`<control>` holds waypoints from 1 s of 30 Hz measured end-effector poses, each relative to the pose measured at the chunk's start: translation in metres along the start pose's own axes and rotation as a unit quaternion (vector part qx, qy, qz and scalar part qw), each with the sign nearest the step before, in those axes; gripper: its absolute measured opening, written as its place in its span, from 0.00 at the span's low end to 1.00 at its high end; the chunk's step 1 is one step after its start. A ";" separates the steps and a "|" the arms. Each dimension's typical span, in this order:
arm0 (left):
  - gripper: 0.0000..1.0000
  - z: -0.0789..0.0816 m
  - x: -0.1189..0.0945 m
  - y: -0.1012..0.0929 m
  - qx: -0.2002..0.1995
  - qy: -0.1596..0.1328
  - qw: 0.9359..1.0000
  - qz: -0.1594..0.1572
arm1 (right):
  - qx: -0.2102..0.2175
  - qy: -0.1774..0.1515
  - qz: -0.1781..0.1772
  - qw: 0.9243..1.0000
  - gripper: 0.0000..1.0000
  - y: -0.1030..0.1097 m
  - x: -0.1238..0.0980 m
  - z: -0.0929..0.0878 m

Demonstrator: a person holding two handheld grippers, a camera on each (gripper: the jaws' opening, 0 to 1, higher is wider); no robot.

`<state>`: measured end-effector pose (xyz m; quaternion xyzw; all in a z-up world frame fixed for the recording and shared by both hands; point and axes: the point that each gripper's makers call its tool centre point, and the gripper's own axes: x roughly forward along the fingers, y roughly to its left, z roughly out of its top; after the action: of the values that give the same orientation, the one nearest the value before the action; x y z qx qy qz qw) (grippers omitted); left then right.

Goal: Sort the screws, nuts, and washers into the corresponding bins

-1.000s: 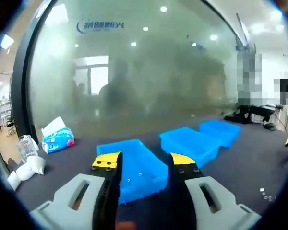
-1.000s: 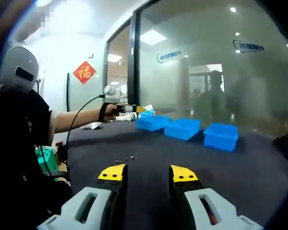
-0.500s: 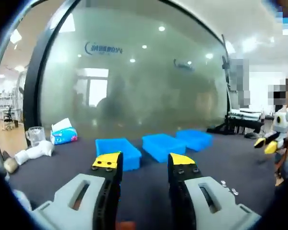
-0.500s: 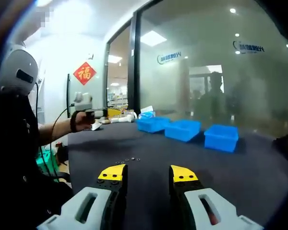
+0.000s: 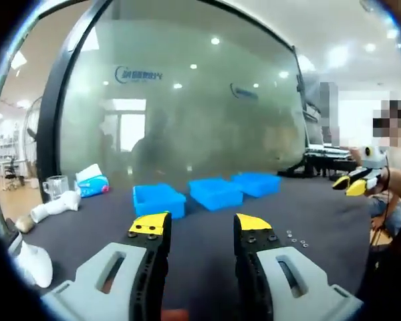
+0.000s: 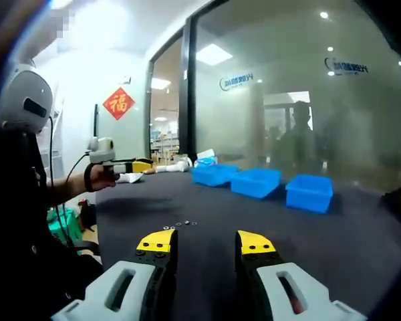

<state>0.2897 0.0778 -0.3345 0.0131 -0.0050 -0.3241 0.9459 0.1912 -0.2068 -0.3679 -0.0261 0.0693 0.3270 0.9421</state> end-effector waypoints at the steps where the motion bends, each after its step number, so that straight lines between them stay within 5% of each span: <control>1: 0.36 0.000 0.002 -0.004 -0.001 0.004 1.000 -0.013 | 0.001 -0.001 0.000 1.000 0.31 0.000 -0.001 0.000; 9: 0.37 0.000 0.013 -0.045 0.029 0.031 0.989 -0.144 | 0.003 0.000 -0.006 1.000 0.31 -0.003 -0.006 -0.002; 18: 0.36 -0.001 0.018 -0.072 0.061 0.058 0.974 -0.208 | 0.004 -0.001 -0.012 1.000 0.31 -0.006 -0.010 -0.003; 22: 0.36 -0.015 0.024 -0.086 0.085 0.113 0.958 -0.248 | 0.004 0.003 -0.012 1.000 0.31 -0.008 -0.011 -0.006; 28: 0.36 -0.016 0.042 -0.097 0.104 0.146 0.943 -0.280 | 0.005 0.005 -0.016 1.000 0.31 -0.010 -0.015 -0.010; 30: 0.36 -0.024 0.047 -0.100 0.119 0.171 0.934 -0.291 | 0.005 0.005 -0.016 1.000 0.31 -0.010 -0.015 -0.011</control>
<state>0.2663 -0.0297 -0.3611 0.1822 0.1225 -0.5753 0.7879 0.1840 -0.2248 -0.3762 -0.0240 0.0757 0.3117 0.9468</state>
